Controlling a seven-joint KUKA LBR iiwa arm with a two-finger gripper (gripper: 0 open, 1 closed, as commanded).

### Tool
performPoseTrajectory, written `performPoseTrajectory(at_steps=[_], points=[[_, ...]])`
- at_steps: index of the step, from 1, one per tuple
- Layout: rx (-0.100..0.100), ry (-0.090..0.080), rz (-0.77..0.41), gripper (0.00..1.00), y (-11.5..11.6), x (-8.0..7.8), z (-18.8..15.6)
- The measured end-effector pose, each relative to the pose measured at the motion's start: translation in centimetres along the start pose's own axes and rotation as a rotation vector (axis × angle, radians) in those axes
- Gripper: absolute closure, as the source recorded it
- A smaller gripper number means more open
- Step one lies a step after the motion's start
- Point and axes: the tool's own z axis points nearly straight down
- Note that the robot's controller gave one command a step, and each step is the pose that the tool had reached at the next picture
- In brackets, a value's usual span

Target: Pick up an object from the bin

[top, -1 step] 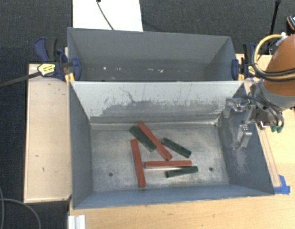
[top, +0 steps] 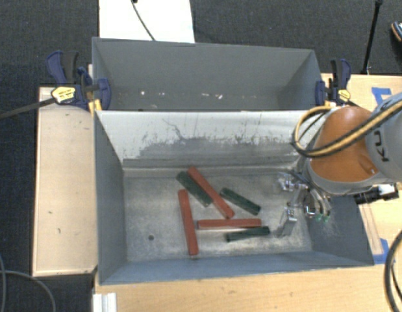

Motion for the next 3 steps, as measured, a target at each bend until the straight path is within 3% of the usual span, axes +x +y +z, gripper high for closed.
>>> performPoseTrajectory(at_steps=[1,2,3], points=[[-0.001,-0.003,0.018,0.00,5.2,4.4,1.4],[0.002,-0.006,0.018,1.00,4.9,4.2,1.3],[0.001,-0.015,0.023,1.00,3.3,4.7,-11.7]])
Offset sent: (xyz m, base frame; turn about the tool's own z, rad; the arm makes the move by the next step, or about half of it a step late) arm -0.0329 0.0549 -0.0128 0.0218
